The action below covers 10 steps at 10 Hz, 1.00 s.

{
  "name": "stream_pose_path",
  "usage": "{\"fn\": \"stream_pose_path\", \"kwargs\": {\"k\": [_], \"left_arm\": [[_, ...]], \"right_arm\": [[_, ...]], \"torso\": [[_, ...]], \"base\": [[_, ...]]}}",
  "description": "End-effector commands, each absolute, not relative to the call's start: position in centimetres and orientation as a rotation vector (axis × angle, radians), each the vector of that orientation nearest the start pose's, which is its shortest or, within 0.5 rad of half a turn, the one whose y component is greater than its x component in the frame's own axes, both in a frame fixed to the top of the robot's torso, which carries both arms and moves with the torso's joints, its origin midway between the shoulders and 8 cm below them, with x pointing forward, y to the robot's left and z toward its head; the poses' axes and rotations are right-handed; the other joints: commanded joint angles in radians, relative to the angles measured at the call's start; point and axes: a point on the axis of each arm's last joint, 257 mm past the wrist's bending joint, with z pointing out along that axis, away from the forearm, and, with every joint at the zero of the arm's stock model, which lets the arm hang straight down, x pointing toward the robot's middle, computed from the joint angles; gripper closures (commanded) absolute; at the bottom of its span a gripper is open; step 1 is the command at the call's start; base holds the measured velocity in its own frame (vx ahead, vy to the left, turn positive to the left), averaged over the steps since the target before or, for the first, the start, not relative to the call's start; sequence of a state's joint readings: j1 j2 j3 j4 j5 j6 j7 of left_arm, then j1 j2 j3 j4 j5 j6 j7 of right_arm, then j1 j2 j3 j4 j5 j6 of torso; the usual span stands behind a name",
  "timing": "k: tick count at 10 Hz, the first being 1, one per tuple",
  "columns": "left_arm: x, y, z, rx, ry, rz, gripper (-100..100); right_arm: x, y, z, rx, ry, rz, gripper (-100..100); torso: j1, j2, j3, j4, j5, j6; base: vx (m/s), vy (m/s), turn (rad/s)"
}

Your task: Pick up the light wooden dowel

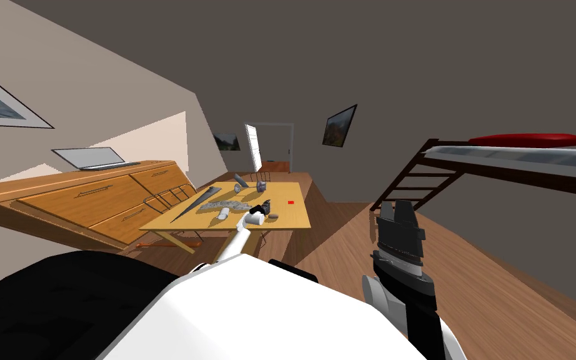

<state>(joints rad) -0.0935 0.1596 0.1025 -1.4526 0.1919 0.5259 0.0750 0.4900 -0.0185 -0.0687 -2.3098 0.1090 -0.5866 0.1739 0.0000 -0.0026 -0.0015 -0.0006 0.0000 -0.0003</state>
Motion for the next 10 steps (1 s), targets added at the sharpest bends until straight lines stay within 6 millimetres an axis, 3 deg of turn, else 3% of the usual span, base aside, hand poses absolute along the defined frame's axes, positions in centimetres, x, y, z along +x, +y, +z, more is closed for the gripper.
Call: {"fn": "stream_pose_path", "kwargs": {"k": [1, 4, 6, 7, 10], "left_arm": [[52.5, 30.6, -37.6, -1.788, 1.492, -0.883, -100], [51.6, 30.8, -39.7, -1.830, 1.533, -0.830, -100], [50.1, 31.0, -42.6, -1.889, 1.600, -0.739, -100], [50.1, 31.0, -42.8, -1.891, 1.601, -0.736, -100], [47.6, 31.6, -46.4, -1.958, 1.685, -0.607, -100]], "right_arm": [[32.2, -27.7, 5.5, 0.403, 0.635, 1.033, 0], [32.2, -27.7, 5.5, 0.403, 0.635, 1.033, 0], [32.2, -27.7, 5.5, 0.403, 0.635, 1.033, 0], [32.2, -27.7, 5.5, 0.403, 0.635, 1.033, 0], [32.2, -27.7, 5.5, 0.403, 0.635, 1.033, 0]], "torso": [[0.000, 0.000, 0.000, 0.000, 0.000, 0.000], [-0.001, 0.000, 0.000, 0.000, 0.000, 0.000], [0.000, 0.000, 0.000, 0.000, 0.000, 0.000], [-0.001, -0.001, -0.001, 0.000, 0.000, 0.000], [-0.001, -0.001, -0.001, 0.000, 0.000, 0.000]], "base": [[0.035, -0.001, -0.005], [0.029, -0.005, -0.005], [0.053, -0.005, -0.012], [0.053, 0.001, -0.004], [0.061, -0.007, -0.014]]}}
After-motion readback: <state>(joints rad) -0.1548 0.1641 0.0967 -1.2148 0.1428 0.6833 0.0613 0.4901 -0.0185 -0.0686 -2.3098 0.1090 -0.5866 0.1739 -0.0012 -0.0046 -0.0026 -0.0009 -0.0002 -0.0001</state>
